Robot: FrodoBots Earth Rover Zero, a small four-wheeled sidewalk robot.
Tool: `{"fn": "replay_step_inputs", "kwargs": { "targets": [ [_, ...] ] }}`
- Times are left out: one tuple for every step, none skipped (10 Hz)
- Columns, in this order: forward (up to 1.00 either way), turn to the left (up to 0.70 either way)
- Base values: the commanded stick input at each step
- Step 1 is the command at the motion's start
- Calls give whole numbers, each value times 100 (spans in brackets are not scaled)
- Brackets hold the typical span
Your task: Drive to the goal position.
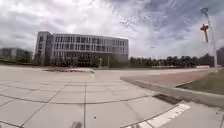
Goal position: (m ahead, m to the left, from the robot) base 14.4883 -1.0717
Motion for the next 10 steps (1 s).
{"fn": "replay_step_inputs", "kwargs": {
  "targets": [
    [6,0],
    [6,0],
    [6,0],
    [6,0],
    [6,0],
    [6,0],
    [6,0],
    [6,0],
    [6,0],
    [6,0]
  ]
}}
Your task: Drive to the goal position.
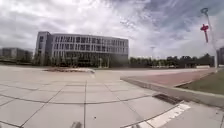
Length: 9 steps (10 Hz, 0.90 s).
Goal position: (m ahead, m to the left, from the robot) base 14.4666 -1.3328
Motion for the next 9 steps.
{"fn": "replay_step_inputs", "kwargs": {
  "targets": [
    [6,0],
    [6,0],
    [6,0],
    [6,0],
    [6,0],
    [6,0],
    [6,0],
    [6,0],
    [6,0]
  ]
}}
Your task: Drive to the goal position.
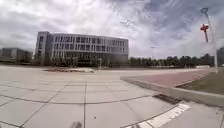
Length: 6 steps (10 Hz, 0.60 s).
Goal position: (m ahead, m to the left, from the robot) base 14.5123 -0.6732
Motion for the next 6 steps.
{"fn": "replay_step_inputs", "kwargs": {
  "targets": [
    [6,0],
    [6,0],
    [6,0],
    [6,0],
    [6,0],
    [6,0]
  ]
}}
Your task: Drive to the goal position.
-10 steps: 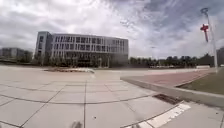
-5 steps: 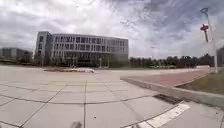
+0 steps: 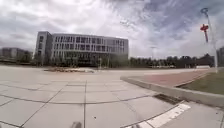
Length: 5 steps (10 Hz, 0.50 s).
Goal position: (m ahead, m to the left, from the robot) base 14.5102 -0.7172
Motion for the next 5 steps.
{"fn": "replay_step_inputs", "kwargs": {
  "targets": [
    [6,0],
    [6,0],
    [6,0],
    [6,0],
    [6,0]
  ]
}}
